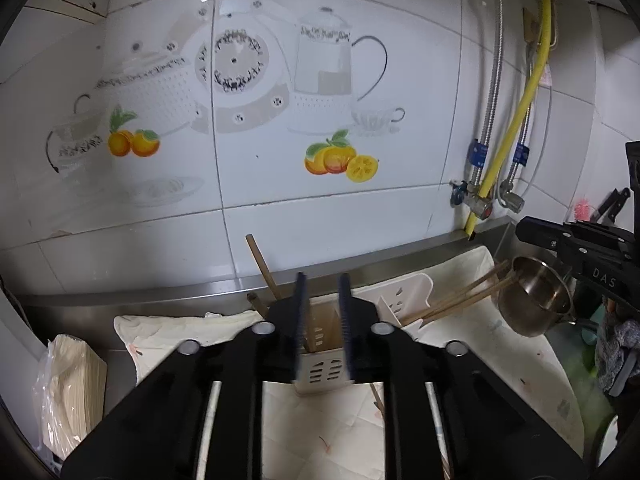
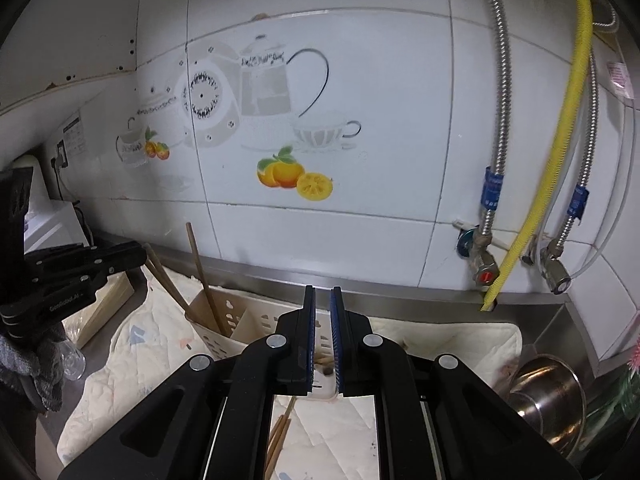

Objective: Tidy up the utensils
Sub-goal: 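Lower both chopsticks into the holder and open both tools, then withdraw both open tools from the holder toward the loose chopsticks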

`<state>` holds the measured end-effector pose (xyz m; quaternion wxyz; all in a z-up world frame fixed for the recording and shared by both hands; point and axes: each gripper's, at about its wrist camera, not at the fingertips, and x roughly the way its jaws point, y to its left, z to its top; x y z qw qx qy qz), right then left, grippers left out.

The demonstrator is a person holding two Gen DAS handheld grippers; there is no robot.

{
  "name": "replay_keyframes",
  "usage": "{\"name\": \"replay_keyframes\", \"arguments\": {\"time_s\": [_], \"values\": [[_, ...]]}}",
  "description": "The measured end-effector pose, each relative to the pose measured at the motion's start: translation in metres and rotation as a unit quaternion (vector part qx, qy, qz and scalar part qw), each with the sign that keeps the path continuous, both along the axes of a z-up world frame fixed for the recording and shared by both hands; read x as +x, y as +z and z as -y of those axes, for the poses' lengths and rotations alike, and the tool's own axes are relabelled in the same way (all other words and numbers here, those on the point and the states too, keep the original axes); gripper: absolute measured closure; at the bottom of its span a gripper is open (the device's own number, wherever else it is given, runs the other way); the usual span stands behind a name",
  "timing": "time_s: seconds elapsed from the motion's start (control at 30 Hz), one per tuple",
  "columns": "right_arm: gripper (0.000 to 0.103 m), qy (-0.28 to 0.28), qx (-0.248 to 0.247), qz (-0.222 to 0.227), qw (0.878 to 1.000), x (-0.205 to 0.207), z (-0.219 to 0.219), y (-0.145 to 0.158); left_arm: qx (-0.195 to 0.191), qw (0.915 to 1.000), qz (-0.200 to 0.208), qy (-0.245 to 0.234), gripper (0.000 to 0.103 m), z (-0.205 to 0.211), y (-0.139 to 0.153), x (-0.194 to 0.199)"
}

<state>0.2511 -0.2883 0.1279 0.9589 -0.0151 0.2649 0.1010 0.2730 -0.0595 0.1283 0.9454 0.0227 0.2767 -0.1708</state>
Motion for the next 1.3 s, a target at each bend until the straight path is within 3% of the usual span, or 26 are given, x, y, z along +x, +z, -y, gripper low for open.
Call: {"name": "replay_keyframes", "arguments": {"time_s": [0.1,0.17,0.2,0.3,0.47,0.73,1.13,1.3], "values": [[0.088,-0.004,0.003,0.015,1.000,-0.012,0.002,0.006,-0.004,1.0000,0.006,-0.002,0.082,-0.002,0.002,-0.010],[0.083,-0.007,0.005,0.025,1.000,-0.021,0.004,0.008,-0.007,0.9999,0.009,-0.003,0.071,-0.004,0.002,-0.020],[0.082,-0.007,0.006,0.031,0.999,-0.028,0.003,0.008,-0.007,0.9999,0.012,-0.001,0.061,-0.004,0.002,-0.024],[0.077,-0.010,0.003,0.042,0.999,-0.045,0.001,0.003,-0.010,0.9998,0.019,-0.003,0.058,-0.008,0.001,-0.041],[0.066,-0.012,-0.012,0.047,0.999,-0.077,-0.009,-0.023,-0.016,0.9996,0.021,-0.005,0.048,-0.012,-0.009,-0.069],[0.052,-0.011,-0.014,0.016,1.000,-0.116,-0.019,-0.081,-0.019,0.9997,0.016,-0.003,0.031,-0.020,-0.039,-0.104],[0.051,-0.006,-0.001,-0.056,0.998,-0.165,-0.037,-0.158,-0.035,0.9990,-0.014,0.026,0.027,-0.040,-0.087,-0.132],[0.056,-0.004,0.017,-0.094,0.995,-0.180,-0.043,-0.187,-0.053,0.9972,-0.031,0.043,0.027,-0.053,-0.102,-0.137]]}}
